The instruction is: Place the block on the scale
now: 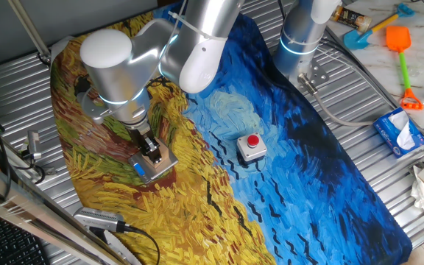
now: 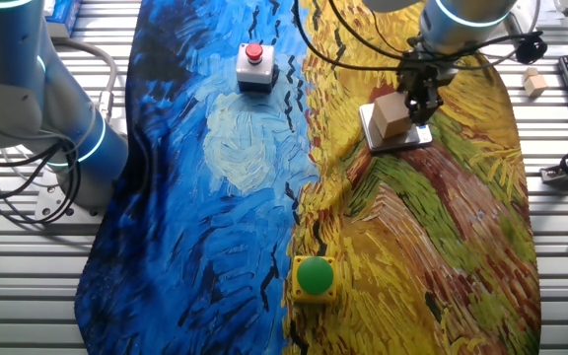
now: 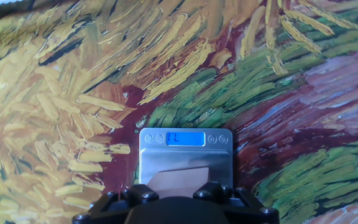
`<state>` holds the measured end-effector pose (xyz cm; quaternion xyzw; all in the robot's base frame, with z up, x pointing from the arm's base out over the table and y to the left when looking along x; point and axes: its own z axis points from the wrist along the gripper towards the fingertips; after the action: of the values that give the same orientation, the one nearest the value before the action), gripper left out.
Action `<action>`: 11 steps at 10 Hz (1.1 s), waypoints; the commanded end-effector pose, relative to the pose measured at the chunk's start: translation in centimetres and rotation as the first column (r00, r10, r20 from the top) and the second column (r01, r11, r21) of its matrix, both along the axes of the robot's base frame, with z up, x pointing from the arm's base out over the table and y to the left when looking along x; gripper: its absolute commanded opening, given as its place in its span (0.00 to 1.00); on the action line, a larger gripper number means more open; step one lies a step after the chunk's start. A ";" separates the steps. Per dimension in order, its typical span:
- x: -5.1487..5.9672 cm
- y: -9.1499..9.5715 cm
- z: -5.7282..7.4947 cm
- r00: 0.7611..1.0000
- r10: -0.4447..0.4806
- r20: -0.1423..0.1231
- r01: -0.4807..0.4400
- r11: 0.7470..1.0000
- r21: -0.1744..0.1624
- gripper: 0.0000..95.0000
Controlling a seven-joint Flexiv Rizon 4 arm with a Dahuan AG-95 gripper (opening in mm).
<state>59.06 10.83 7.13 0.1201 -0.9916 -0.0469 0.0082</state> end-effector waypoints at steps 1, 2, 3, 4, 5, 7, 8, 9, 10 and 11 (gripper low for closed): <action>0.1 0.0 -0.1 1.000 0.021 -0.003 -0.021 1.000 -0.002 0.40; 0.1 0.0 -0.2 1.000 0.025 -0.004 -0.025 1.000 -0.002 0.40; 0.1 0.0 -0.3 1.000 0.026 -0.004 -0.026 1.000 -0.002 0.40; 0.1 0.0 -0.3 0.999 0.032 -0.004 -0.032 0.999 -0.002 0.40; 0.1 0.0 -0.3 0.999 0.042 -0.004 -0.042 0.999 -0.002 0.60; 0.1 0.0 -0.3 0.999 0.047 -0.004 -0.048 0.999 -0.002 0.80; 0.1 0.0 -0.3 0.999 0.034 -0.004 -0.034 0.999 -0.003 0.80; 0.1 -0.1 -0.3 1.000 0.030 -0.006 -0.030 1.000 -0.001 0.80; 0.1 -0.2 -0.3 1.000 0.029 -0.005 -0.030 1.000 -0.004 0.80; 0.1 -0.2 -0.3 1.000 0.029 -0.005 -0.029 1.000 -0.005 0.80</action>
<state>59.11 10.62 6.80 0.1346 -0.9898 -0.0451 0.0113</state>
